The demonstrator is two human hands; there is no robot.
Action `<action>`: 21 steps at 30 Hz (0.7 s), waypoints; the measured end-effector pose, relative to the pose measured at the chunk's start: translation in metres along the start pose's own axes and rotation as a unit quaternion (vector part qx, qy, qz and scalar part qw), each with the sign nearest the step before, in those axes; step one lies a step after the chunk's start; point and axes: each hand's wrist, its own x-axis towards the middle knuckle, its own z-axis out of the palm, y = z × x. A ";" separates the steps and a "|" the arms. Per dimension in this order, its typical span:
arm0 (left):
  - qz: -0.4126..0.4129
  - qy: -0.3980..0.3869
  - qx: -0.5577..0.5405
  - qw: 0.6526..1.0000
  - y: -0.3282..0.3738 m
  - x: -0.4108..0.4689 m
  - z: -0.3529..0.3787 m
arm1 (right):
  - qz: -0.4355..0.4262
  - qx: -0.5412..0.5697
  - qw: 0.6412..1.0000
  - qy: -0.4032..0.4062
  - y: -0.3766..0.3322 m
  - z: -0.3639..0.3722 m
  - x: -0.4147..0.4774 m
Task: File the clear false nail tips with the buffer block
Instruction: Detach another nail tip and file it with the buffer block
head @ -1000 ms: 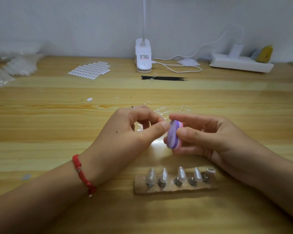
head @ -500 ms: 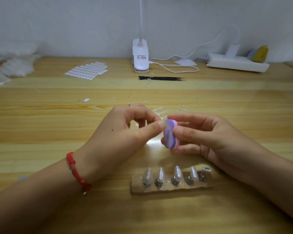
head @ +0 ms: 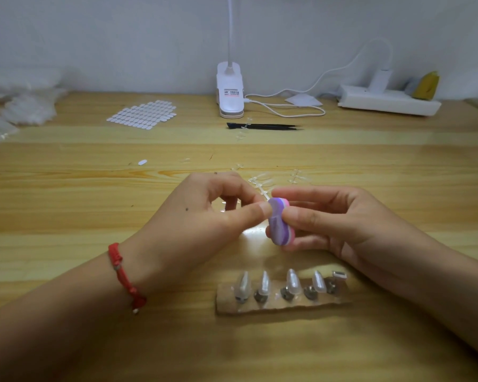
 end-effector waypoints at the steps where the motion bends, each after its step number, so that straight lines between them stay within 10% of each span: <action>1: 0.001 -0.008 0.011 1.000 0.000 0.000 0.000 | -0.004 0.001 1.000 0.007 0.000 0.000 0.000; 21: 0.021 0.010 0.028 0.999 0.000 0.002 -0.002 | 0.005 -0.001 1.000 -0.015 0.001 -0.003 0.001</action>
